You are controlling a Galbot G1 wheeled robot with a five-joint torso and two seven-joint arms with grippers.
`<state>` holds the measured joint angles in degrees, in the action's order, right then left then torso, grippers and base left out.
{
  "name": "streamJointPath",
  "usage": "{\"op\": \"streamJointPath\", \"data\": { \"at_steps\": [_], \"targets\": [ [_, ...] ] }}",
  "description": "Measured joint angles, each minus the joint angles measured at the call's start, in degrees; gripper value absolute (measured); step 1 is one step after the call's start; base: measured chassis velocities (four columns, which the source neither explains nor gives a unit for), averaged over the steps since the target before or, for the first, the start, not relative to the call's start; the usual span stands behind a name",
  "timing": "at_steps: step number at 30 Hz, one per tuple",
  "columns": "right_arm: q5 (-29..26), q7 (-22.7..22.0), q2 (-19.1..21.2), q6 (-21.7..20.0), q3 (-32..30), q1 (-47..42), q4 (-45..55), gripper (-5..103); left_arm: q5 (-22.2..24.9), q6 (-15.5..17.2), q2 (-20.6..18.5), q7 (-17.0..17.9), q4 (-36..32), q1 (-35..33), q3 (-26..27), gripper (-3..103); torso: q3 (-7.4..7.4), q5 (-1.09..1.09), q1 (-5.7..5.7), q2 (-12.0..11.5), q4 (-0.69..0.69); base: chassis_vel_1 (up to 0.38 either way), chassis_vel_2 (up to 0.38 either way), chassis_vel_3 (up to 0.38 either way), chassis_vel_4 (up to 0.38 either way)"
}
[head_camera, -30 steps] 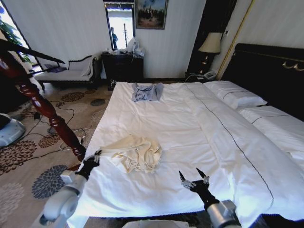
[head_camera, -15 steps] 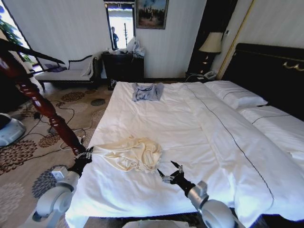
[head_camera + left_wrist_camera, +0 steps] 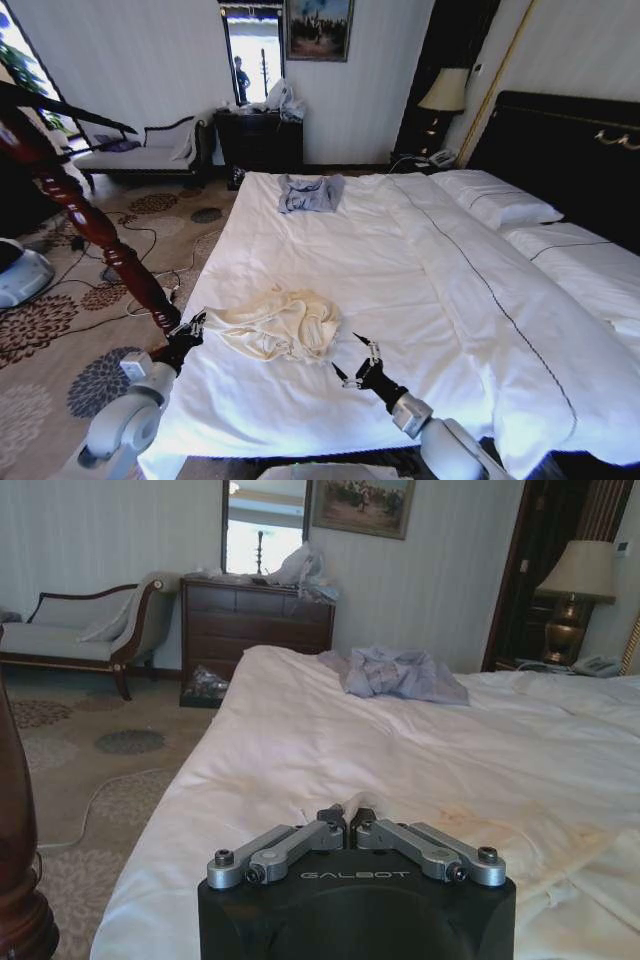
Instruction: Pick up the clothes from the bed and hang them on the clothes hanger.
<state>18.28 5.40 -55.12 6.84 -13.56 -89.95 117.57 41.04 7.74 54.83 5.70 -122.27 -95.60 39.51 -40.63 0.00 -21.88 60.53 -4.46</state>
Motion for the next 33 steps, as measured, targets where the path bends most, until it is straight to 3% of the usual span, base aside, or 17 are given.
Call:
{"op": "streamJointPath", "data": {
  "at_steps": [5, 16, 21, 25, 27, 30, 32, 33],
  "targets": [
    [1.5, -0.7, -2.0, -0.5, 4.3, 5.6, -3.9, 100, 0.0, 0.0, 0.0, -0.1, -0.2, -0.5, 0.1, 1, 0.00, 0.00, 0.00, 0.0, 0.01, 0.000, 0.000, 0.000, 0.000],
    [2.7, -1.6, -1.6, -0.2, 5.3, 9.1, -7.6, 102, 0.5, 0.0, -0.1, -0.2, 0.1, -0.3, 0.0, 1, 0.00, 0.00, 0.00, 0.0, -0.01, 0.000, 0.000, 0.000, 0.000],
    [2.7, -2.3, -2.0, -0.6, 6.6, 10.9, -8.4, 93, 0.5, 0.0, -0.1, -0.2, 0.5, -0.1, -0.2, 1, 0.00, 0.00, 0.00, 0.0, 0.00, 0.000, 0.000, 0.000, 0.000],
    [3.1, -2.4, -2.1, -0.7, 7.9, 11.7, -8.9, 74, 0.6, 0.0, 0.0, -0.3, 0.7, -0.2, -0.2, 1, 0.00, 0.01, 0.01, 0.0, 0.00, 0.000, 0.000, 0.000, 0.000],
    [3.2, -2.5, -2.1, -0.7, 8.0, 11.7, -8.9, 74, 0.6, 0.0, 0.0, -0.4, 0.8, -0.2, -0.2, 1, 0.00, 0.01, 0.00, 0.0, 0.00, 0.000, 0.000, 0.000, 0.000],
    [3.6, -2.6, -1.6, -0.3, 8.2, 11.6, -8.9, 57, 0.6, 0.0, 0.1, -0.5, 1.0, -0.4, 0.1, 1, 0.00, 0.00, 0.01, 0.0, 0.00, 0.000, 0.000, 0.000, 0.000],
    [3.6, -2.7, -1.6, -0.2, 8.2, 11.5, -8.8, 57, 0.7, 0.0, 0.1, -0.5, 1.0, -0.4, 0.1, 1, 0.00, 0.00, 0.01, 0.0, 0.00, 0.000, 0.000, 0.000, 0.000],
    [3.7, -2.7, -1.6, -0.1, 8.2, 11.4, -8.6, 52, 0.7, 0.0, 0.1, -0.5, 1.1, -0.4, 0.1, 1, 0.00, 0.00, 0.01, 0.0, 0.00, 0.000, 0.000, 0.000, 0.000]
  ]
}}
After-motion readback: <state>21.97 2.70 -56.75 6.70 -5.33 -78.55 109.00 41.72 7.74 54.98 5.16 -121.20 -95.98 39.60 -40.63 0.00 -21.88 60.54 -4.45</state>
